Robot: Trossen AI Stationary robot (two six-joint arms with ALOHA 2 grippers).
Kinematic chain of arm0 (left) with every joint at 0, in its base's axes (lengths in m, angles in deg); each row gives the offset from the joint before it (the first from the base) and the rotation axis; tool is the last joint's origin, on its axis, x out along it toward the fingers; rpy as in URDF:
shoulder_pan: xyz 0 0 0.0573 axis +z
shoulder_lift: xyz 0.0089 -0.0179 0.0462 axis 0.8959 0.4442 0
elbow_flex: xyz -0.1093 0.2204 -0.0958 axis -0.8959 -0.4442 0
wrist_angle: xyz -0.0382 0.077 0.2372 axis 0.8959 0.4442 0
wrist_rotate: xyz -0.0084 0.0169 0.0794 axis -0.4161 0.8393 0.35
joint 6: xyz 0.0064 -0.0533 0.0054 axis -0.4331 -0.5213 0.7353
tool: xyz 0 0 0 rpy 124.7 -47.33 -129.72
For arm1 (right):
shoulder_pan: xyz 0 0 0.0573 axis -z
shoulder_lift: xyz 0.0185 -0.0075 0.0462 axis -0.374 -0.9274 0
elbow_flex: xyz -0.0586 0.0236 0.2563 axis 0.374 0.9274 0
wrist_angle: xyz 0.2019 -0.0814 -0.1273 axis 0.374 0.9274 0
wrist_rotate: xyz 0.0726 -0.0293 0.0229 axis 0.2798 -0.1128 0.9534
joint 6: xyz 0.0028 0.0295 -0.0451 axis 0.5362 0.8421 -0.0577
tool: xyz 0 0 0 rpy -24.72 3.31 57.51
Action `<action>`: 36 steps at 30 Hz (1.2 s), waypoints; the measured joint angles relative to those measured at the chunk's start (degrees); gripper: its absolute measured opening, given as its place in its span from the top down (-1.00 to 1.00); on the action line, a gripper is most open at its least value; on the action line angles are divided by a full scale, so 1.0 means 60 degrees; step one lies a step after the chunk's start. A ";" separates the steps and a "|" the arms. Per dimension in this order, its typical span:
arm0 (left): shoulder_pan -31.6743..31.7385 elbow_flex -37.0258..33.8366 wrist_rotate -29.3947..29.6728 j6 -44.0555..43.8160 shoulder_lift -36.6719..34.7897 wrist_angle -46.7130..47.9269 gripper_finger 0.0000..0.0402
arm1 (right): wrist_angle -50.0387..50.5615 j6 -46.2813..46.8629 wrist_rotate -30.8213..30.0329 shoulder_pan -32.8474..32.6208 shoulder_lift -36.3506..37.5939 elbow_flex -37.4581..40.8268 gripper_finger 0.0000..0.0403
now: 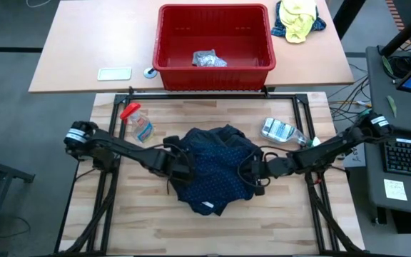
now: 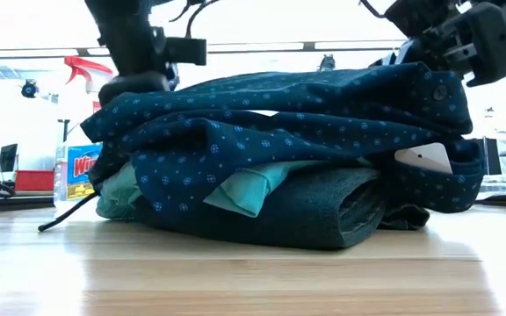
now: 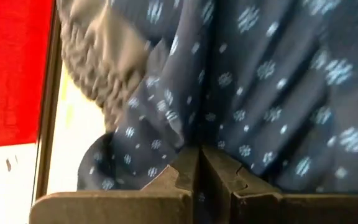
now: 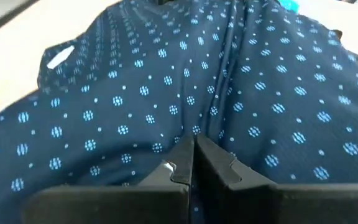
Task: Fold Laundry from Bin
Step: Fold the blue polo shirt
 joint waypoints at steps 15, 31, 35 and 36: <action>-0.0089 -0.0027 0.0332 -0.0759 -0.2250 0.0979 1.00 | 0.2467 0.1166 -0.0487 -0.0025 0.2351 -0.0248 0.96; -0.0918 -0.0374 0.0500 0.1509 -0.0718 -0.4300 1.00 | -0.3294 -0.0335 -0.2643 0.0187 -0.0404 -0.0273 0.96; -0.0757 -0.0374 0.1070 0.1267 0.0035 -0.4174 1.00 | -0.3372 0.0109 -0.3597 0.0361 -0.1374 -0.0273 0.96; -0.0733 -0.0370 0.1031 0.1209 0.0135 -0.4129 1.00 | -0.3355 0.0307 -0.3755 0.0415 -0.1591 -0.0272 0.96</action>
